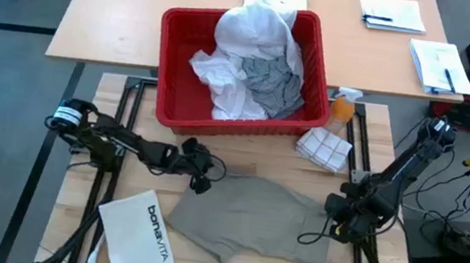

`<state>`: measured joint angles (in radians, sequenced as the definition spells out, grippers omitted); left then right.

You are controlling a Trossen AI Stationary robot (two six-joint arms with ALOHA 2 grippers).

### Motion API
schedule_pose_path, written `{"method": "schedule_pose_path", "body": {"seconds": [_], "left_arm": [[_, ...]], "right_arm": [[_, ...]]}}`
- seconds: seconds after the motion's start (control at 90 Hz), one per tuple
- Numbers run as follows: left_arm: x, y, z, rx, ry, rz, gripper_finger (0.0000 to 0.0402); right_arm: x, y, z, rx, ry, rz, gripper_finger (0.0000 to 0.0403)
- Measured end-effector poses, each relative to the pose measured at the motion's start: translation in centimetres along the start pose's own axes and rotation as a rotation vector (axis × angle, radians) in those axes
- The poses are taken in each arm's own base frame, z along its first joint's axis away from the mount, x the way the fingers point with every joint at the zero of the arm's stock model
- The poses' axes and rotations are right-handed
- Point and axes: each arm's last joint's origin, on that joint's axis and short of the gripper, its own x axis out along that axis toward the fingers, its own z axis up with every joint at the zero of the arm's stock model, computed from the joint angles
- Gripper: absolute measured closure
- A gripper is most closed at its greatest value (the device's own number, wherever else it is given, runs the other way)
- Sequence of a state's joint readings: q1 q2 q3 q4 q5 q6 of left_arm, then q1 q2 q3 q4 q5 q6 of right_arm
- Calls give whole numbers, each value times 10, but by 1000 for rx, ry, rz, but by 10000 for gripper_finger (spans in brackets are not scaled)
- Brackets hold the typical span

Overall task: Fold laundry
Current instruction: Fold the brown shorts

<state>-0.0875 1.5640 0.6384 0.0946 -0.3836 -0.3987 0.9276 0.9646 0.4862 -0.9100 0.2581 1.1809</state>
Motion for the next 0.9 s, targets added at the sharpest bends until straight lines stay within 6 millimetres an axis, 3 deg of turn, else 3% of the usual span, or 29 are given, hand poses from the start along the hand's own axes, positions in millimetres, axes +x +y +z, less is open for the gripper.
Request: {"method": "schedule_pose_path", "body": {"seconds": [0.322, 0.433, 0.544, 0.756, 0.9], "left_arm": [[-10, -9, 22, 6, -197, -96, 402], [-15, -14, 33, 34, -242, -157, 402], [-15, -22, 39, 152, -261, -335, 402], [7, -25, 24, 204, -150, -346, 402], [25, -21, 12, 162, -74, -312, 402]], "right_arm": [[-2, 0, 2, 48, -55, -25, 399], [-8, 0, 6, 74, -97, -48, 375], [-9, 0, 6, 76, -108, -58, 335], [-9, 0, 6, 74, -102, -56, 261], [-9, 0, 6, 61, -84, -48, 239]]}}
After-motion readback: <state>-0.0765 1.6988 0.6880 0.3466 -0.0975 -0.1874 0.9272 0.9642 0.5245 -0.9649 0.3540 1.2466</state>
